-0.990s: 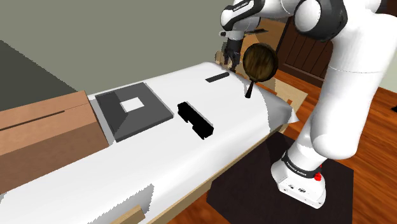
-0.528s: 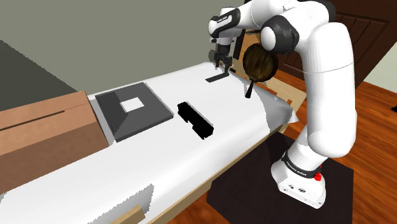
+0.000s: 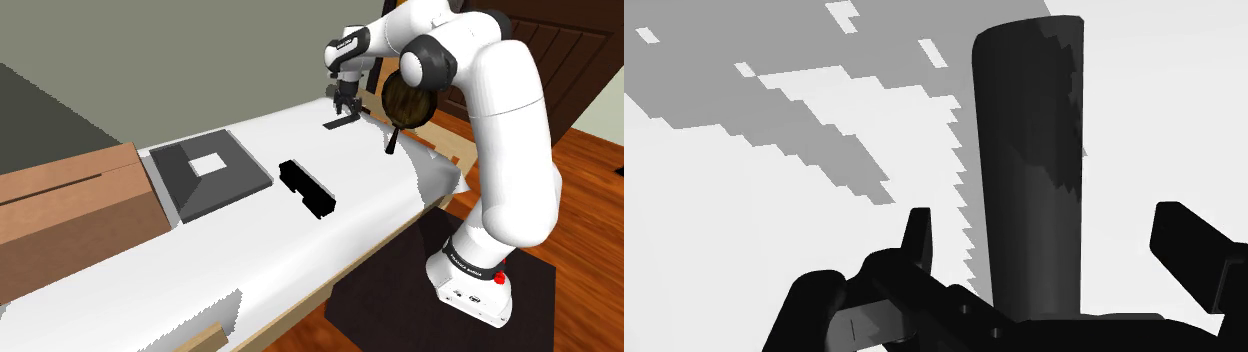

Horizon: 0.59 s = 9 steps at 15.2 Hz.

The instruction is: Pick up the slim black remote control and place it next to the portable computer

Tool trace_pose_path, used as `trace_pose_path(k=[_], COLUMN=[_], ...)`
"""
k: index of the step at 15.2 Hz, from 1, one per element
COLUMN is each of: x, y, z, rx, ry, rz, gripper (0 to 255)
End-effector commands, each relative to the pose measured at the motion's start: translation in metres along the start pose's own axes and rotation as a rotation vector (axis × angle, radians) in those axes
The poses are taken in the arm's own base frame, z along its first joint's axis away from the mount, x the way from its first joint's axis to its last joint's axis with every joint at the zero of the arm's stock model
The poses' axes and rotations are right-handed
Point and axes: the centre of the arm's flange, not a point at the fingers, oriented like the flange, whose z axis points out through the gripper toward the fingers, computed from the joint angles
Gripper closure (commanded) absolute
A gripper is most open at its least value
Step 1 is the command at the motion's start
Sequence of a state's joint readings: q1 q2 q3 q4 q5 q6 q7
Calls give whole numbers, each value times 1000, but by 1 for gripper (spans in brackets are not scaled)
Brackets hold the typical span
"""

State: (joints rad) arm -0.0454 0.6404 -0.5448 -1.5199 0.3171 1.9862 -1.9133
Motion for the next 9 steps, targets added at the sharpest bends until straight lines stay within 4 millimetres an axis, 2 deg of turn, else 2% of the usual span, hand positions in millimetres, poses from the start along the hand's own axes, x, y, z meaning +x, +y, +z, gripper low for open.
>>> trace_pose_path(k=[1,7,8,9], x=[1,1,1,1], y=[-1,-1,-1,-1], z=[4,4,4,4], rx=[0,0,0,0], ry=[0,0,0,0], rz=[0,0,0,0], gripper=[0,0,255,255])
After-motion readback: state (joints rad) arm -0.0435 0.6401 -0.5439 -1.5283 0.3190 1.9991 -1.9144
